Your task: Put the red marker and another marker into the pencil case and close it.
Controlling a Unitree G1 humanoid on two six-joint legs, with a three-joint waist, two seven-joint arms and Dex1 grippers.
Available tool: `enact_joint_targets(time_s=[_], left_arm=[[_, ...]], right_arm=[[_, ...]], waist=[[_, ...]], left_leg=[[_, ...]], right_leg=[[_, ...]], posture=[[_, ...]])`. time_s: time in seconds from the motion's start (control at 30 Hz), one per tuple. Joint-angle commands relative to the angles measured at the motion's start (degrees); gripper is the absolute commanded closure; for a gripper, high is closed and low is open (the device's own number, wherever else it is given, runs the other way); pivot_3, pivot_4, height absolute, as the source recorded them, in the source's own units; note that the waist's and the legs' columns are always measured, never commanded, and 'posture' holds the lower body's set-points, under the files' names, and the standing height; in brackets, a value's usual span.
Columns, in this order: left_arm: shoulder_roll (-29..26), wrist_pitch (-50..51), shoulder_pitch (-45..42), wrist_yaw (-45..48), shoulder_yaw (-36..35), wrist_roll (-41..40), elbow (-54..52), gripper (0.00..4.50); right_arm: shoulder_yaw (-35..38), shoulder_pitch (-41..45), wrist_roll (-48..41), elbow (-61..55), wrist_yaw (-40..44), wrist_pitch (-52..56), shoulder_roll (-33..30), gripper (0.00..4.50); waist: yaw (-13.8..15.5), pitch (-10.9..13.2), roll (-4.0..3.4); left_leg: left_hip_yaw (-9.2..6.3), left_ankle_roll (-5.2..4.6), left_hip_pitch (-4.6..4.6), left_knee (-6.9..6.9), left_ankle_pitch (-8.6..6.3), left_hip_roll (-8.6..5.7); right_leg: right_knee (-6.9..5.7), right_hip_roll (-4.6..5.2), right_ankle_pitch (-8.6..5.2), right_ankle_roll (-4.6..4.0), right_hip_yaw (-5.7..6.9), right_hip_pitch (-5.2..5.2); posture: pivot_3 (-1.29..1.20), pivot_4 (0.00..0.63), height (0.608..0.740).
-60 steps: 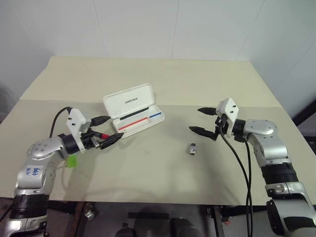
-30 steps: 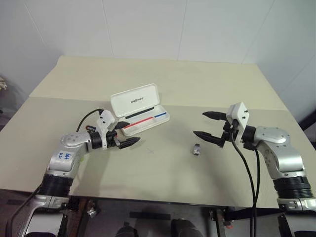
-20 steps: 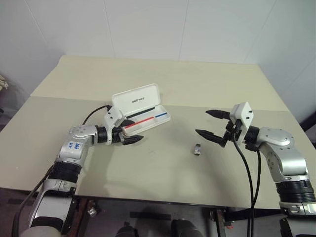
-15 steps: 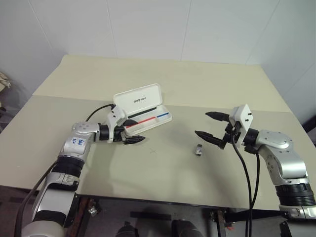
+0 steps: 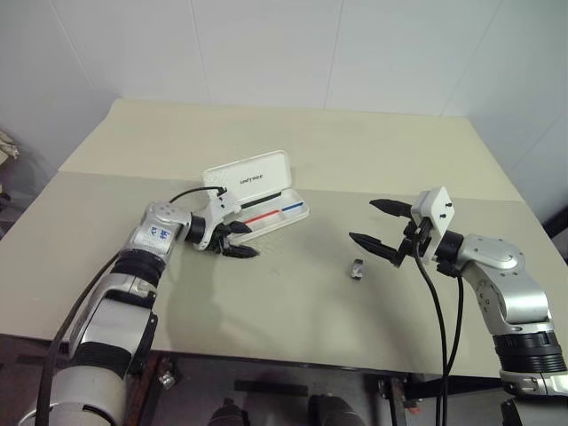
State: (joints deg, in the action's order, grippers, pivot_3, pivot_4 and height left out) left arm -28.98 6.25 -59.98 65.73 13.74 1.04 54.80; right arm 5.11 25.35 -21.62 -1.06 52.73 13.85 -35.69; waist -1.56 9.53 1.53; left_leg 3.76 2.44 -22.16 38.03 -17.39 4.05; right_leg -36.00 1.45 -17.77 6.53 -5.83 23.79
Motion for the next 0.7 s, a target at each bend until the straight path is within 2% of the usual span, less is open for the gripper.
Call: enact_joint_targets(time_s=[0.03,0.2,0.27,0.47,0.7], left_arm=[[0.9,-4.0,-2.7,-1.4,0.7,3.1,4.4,2.26],[2.1,-6.7,-4.3,-2.4,-0.8,3.5,6.8,3.99],[2.2,-7.3,-4.5,-2.8,-1.5,3.5,6.7,4.46],[1.7,-8.3,-3.2,-3.5,-4.1,2.0,1.0,4.46],[0.4,-1.6,5.2,-2.2,-6.7,-2.3,-22.2,4.46]], right_arm=[[1.3,1.4,-0.7,-0.8,-0.4,-0.7,-0.1,0.00],[1.5,2.1,-0.6,0.0,-0.3,-1.1,-0.2,0.00],[1.6,2.3,-0.6,0.3,-0.1,-1.2,-0.3,0.00],[2.6,2.1,-2.2,1.0,1.8,-1.0,-1.2,0.00],[3.9,0.8,-4.6,1.1,6.2,0.0,-3.8,0.00]], waist=[[0.0,0.0,0.00],[0.1,0.0,0.00],[0.2,0.0,0.00],[0.2,0.0,0.01],[0.1,0.0,-0.02]], left_leg=[[0.00,0.00,0.00,0.00,0.00,0.00],[0.00,0.00,0.00,0.00,0.00,0.00],[-0.01,-0.01,0.00,0.02,0.00,0.00],[-0.01,-0.01,-0.02,0.06,0.01,-0.02],[0.01,0.00,-0.10,0.00,0.01,0.00]], right_leg=[[0.00,0.00,0.00,0.00,0.00,0.00],[-0.01,0.00,0.00,0.01,-0.01,0.00],[-0.02,0.00,0.00,0.01,-0.01,0.00],[-0.04,0.00,0.04,0.07,-0.04,-0.01],[-0.10,0.03,0.07,0.13,-0.06,0.00]], posture=[[0.00,0.150,0.740],[0.00,0.150,0.740],[0.00,0.150,0.740],[0.00,0.150,0.740],[0.00,0.150,0.740]])
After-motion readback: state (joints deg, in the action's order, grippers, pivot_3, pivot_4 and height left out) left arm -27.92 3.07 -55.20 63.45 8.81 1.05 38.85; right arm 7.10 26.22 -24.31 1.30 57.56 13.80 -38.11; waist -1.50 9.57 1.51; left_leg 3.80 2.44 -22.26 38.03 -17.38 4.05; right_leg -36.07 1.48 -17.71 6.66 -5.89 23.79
